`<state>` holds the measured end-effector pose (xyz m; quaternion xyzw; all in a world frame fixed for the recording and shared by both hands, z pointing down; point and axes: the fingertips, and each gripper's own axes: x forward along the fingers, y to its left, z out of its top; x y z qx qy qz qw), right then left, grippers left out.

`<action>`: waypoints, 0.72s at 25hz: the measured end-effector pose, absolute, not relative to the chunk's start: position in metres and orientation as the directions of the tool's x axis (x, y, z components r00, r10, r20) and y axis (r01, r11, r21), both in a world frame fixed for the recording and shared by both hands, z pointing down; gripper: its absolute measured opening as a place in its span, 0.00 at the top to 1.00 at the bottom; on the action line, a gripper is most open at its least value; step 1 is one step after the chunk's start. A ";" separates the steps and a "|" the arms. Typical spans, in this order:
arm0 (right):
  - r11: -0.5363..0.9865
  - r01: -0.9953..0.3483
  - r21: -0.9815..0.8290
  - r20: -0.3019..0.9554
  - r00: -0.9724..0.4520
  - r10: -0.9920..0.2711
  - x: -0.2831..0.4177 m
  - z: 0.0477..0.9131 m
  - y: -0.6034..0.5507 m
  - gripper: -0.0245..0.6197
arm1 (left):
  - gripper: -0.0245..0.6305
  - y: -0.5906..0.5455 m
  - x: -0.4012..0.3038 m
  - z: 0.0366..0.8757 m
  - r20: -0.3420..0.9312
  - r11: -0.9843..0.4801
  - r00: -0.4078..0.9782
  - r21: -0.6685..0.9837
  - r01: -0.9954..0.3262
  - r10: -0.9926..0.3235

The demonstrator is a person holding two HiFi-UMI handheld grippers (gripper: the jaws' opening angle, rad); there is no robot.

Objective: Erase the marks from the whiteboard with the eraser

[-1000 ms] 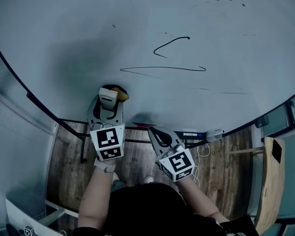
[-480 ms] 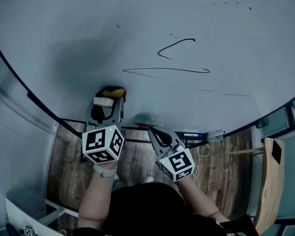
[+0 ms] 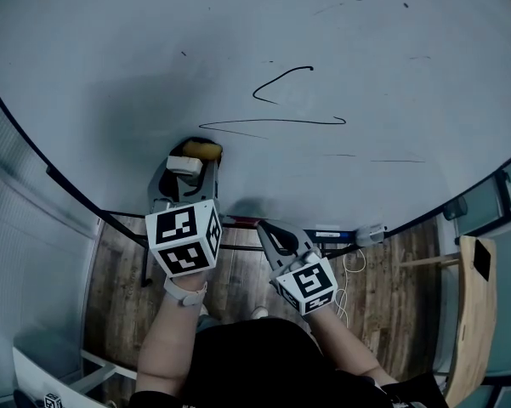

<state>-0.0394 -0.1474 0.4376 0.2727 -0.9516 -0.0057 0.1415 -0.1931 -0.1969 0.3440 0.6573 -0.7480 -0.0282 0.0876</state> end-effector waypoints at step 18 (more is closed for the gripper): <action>0.856 -0.510 0.079 0.224 -0.828 -0.514 -0.013 0.419 -0.158 0.92 | 0.56 -0.208 -0.143 0.243 0.004 0.117 -0.117 -0.073 -0.990 -0.993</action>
